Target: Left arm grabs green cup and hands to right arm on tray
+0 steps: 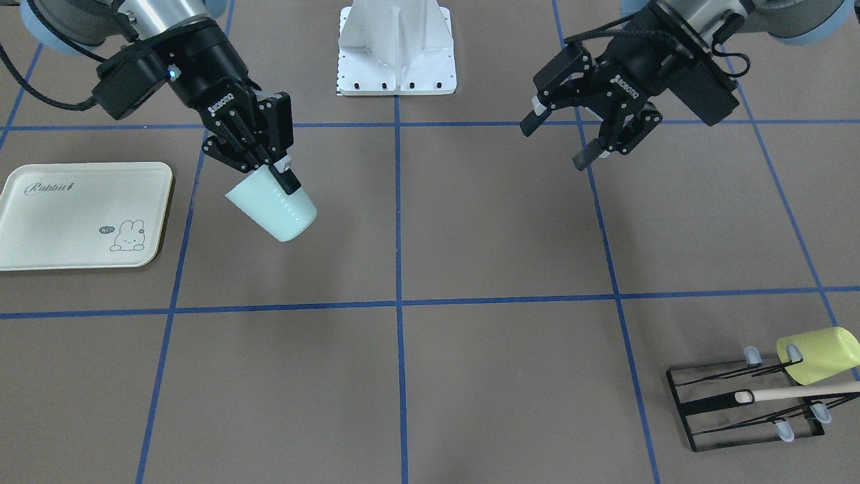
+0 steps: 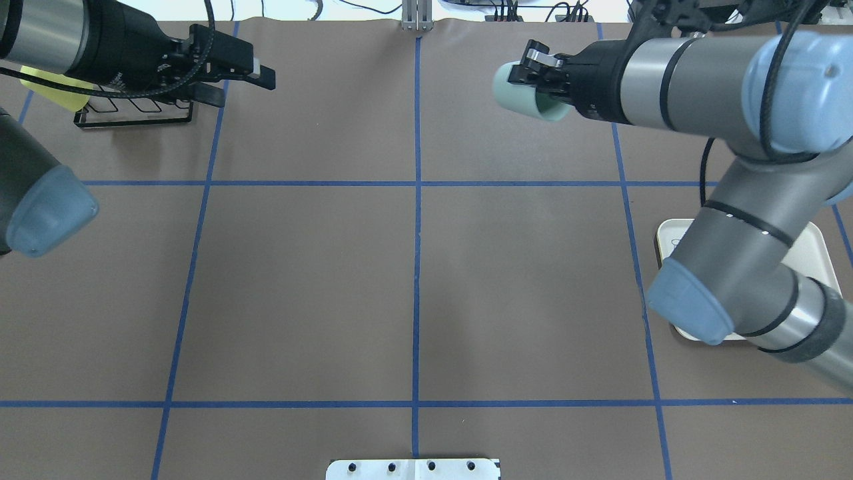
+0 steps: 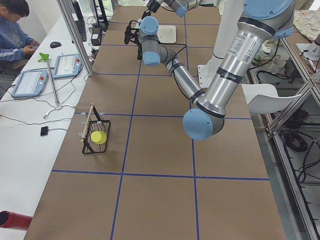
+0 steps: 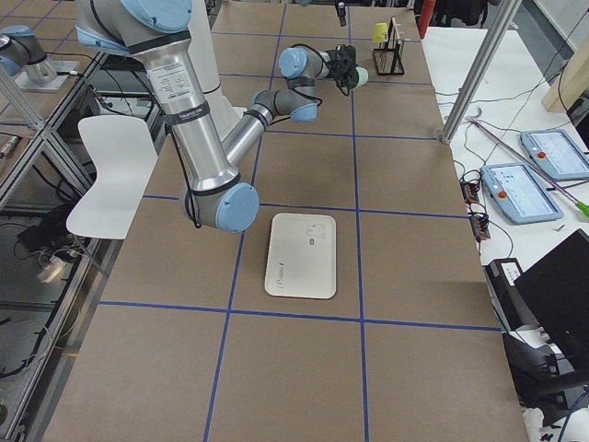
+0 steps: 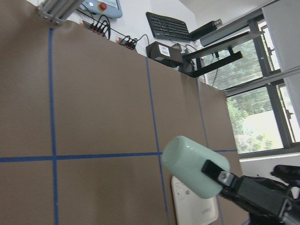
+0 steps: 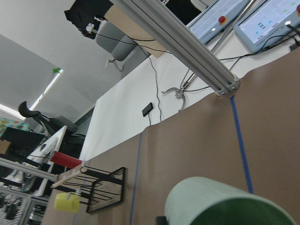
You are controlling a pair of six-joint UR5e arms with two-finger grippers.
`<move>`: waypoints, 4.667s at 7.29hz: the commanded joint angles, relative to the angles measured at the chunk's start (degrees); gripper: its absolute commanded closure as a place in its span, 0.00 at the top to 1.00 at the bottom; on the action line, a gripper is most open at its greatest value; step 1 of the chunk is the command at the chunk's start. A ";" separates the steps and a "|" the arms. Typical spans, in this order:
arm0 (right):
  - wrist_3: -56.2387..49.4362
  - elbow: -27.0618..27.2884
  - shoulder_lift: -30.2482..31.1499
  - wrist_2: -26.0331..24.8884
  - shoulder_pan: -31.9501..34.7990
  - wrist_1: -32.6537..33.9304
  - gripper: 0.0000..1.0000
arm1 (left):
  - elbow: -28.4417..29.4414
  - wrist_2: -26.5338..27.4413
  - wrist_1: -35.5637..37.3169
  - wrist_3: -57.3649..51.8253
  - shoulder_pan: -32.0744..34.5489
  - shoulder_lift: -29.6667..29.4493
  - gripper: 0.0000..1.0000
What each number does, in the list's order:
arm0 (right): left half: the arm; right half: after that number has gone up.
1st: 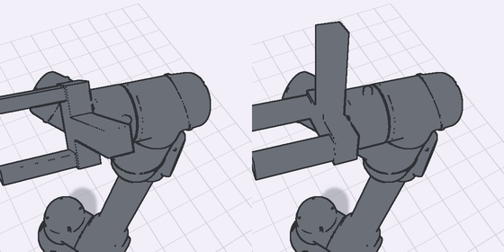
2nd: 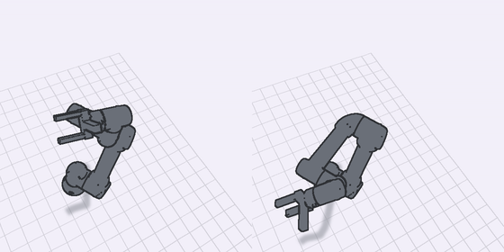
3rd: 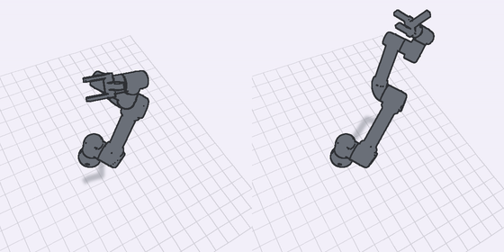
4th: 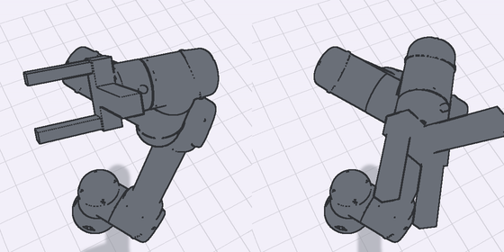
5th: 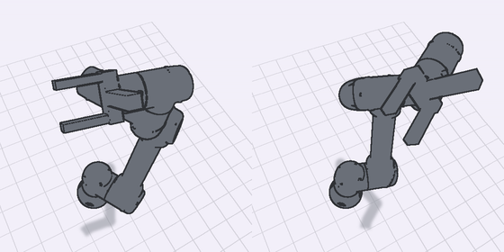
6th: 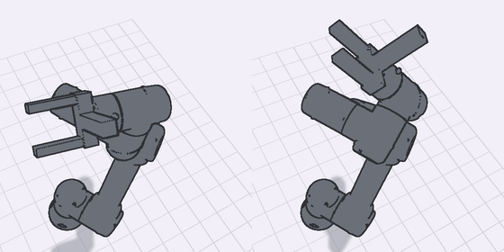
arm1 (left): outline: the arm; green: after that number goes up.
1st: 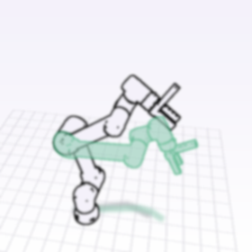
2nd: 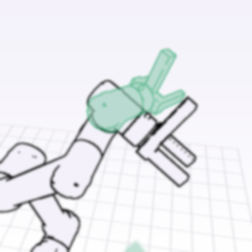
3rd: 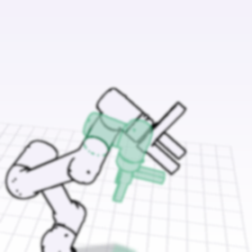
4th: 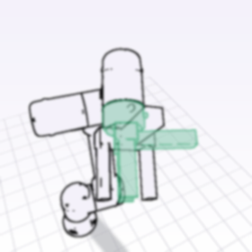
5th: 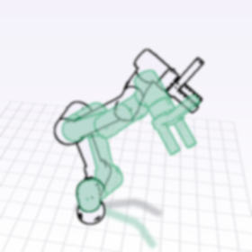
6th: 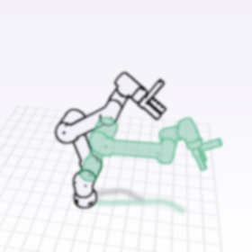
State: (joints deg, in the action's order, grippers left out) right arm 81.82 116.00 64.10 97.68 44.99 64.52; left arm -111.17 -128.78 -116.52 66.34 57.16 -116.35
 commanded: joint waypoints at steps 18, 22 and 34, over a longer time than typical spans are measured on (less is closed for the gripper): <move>-45.32 -3.76 33.71 23.28 12.79 3.74 0.00 | 9.13 -0.86 22.83 -75.48 32.84 39.18 1.00; -42.00 -5.69 36.01 15.98 3.54 2.72 0.00 | 9.39 -0.86 22.83 -75.39 32.76 39.00 1.00; -73.21 -3.67 33.55 25.35 24.40 16.92 1.00 | 9.21 -1.03 22.83 -75.57 32.75 39.18 1.00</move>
State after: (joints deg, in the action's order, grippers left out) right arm 18.39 112.74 97.88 120.63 63.73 76.45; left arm -101.88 -129.72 -93.76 -9.16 89.91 -77.25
